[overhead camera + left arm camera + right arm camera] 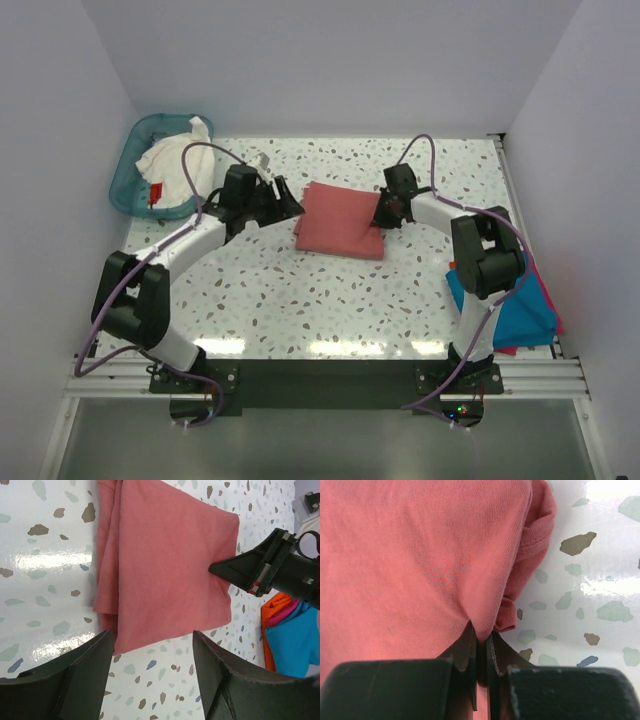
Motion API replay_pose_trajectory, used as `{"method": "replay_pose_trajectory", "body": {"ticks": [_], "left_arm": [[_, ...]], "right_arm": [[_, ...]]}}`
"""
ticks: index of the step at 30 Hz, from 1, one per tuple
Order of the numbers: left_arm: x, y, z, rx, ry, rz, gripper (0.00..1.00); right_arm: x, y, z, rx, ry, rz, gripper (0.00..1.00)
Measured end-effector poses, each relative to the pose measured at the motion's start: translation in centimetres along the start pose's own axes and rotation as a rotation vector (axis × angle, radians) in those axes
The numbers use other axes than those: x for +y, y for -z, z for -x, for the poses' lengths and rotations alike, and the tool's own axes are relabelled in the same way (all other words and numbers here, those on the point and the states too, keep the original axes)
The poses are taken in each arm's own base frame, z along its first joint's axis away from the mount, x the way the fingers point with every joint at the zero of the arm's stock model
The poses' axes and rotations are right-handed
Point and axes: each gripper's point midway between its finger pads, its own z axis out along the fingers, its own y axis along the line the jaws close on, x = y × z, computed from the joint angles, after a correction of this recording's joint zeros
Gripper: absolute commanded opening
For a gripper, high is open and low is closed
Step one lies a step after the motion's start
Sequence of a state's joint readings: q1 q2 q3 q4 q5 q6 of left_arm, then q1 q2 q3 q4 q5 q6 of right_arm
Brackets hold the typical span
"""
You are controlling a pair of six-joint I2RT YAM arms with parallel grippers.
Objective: Fold and stack the t-shirts
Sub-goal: Neatly place the folded tshirt to the corner
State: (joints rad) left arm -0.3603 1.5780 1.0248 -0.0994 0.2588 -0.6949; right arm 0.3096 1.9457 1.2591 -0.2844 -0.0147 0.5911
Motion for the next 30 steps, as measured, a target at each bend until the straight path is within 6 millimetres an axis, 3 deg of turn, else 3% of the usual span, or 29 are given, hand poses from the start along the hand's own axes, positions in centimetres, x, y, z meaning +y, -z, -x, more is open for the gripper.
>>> {"method": "replay_pose_trajectory", "body": {"ticks": [5,13,18,30], "left_arm": [[-1.3,1.7,1.0,-0.038,-0.017,-0.029,0.68],[-2.1,3.1,1.5,-0.059,-0.031,-0.045,0.68],[-2.1,3.2,1.2,-0.046,-0.028,-0.043,0.68],[-2.4,3.3,0.8,-0.026,-0.028,-0.063,0.68]], "right_arm": [[-0.8,0.3,0.3,-0.014,-0.011,-0.067,0.00],[-5.6,2.6,0.7,-0.015,-0.099,-0.353,0.00],[-8.8,6.4,2.3,-0.031,-0.146,-0.564,0.00],[-13.6,15.6,5.4,-0.110,-0.278,-0.861,0.00]]}}
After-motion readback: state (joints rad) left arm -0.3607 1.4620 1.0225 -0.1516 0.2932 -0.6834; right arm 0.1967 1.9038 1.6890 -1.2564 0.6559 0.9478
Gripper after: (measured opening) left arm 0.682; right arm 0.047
